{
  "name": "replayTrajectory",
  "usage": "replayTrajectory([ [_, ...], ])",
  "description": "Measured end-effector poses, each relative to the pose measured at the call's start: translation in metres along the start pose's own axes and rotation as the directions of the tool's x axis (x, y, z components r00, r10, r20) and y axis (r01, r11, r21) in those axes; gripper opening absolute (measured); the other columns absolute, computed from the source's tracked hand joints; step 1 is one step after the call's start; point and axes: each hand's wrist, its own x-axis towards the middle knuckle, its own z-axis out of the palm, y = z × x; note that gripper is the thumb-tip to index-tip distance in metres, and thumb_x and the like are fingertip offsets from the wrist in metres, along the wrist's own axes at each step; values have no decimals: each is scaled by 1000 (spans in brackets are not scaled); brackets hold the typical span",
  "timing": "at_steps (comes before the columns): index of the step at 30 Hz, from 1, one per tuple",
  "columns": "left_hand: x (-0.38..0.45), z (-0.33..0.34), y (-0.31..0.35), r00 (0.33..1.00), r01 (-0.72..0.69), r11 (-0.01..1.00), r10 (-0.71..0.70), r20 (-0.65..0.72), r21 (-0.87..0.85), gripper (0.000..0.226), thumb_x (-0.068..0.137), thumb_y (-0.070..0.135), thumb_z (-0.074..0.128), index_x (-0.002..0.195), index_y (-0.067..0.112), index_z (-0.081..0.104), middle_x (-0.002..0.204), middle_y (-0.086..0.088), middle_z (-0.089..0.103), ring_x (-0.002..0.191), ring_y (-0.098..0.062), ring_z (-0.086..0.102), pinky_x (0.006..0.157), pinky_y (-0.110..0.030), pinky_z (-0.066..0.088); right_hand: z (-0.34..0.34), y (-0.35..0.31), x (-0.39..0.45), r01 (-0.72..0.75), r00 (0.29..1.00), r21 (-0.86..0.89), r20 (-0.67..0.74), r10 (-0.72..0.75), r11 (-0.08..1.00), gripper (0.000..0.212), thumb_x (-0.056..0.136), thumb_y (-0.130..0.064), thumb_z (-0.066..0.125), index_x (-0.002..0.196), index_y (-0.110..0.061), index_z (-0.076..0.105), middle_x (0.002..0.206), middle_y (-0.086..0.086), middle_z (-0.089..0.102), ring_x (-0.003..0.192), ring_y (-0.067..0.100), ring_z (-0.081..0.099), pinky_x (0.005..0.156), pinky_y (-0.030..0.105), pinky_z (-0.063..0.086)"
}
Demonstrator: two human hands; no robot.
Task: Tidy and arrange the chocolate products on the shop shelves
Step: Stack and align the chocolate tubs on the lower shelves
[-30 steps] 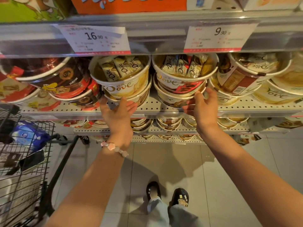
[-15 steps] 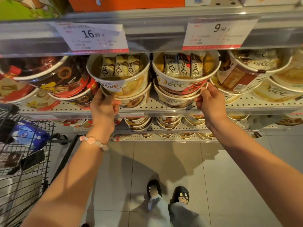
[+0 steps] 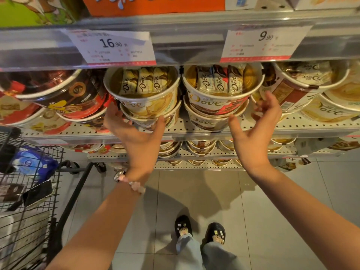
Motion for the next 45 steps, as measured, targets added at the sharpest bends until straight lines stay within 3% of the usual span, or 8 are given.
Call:
replayTrajectory([
  [4,11,16,3,999,42,999,-42,-26,13,114,60,31,85,141,0,12,144,-17,21,137,-24,26,114,-34,25,20,-7,15,-16,999,19,41,15,1000,120,66,-34,83,145,4,2,150,19,14,142,28,15,117,43,18],
  [10,24,25,-4,999,40,996,-38,-27,83,121,53,47,85,142,4,16,146,-12,31,135,-19,33,115,-26,23,36,-7,26,-73,995,104,76,66,992,138,48,-41,90,146,0,3,147,13,32,137,22,32,112,42,29],
  [16,25,19,-9,999,43,998,-44,10,36,108,56,44,85,139,7,25,139,-7,43,128,-12,44,109,-30,35,28,3,33,-40,991,20,130,37,999,121,46,-40,90,140,-7,22,134,6,47,125,16,46,106,33,40],
  [20,26,15,-10,997,57,995,-60,42,77,112,53,51,83,138,8,25,138,-7,44,127,-13,44,107,-34,37,23,5,37,-49,984,-12,172,51,999,117,47,-38,91,139,-10,24,132,1,49,120,8,47,96,5,36],
  [26,30,10,-13,995,49,995,-56,84,87,117,49,63,80,138,8,26,137,-9,46,128,-16,45,106,-39,38,22,4,38,-46,978,22,204,40,999,113,49,-33,91,138,-11,25,127,-6,49,115,1,46,88,-3,33],
  [37,-6,23,-2,999,7,999,-5,-35,46,107,65,55,76,139,2,20,143,-16,26,136,-23,27,114,-41,23,14,1,28,-25,983,109,186,5,994,106,61,-28,86,143,-8,23,140,5,41,131,12,39,110,36,35],
  [41,-44,42,21,960,-255,951,271,-74,176,84,77,31,74,136,16,16,134,9,16,132,7,13,112,-19,11,-13,9,9,52,995,89,85,-60,995,76,75,-17,76,137,-1,35,133,10,45,123,14,46,104,28,40],
  [45,-75,81,47,969,-248,959,245,43,139,68,79,27,69,120,-13,35,124,-25,39,117,-40,40,105,-35,33,-56,23,8,104,995,75,-15,-104,992,49,82,-1,65,125,1,43,121,8,50,109,11,52,94,19,41],
])
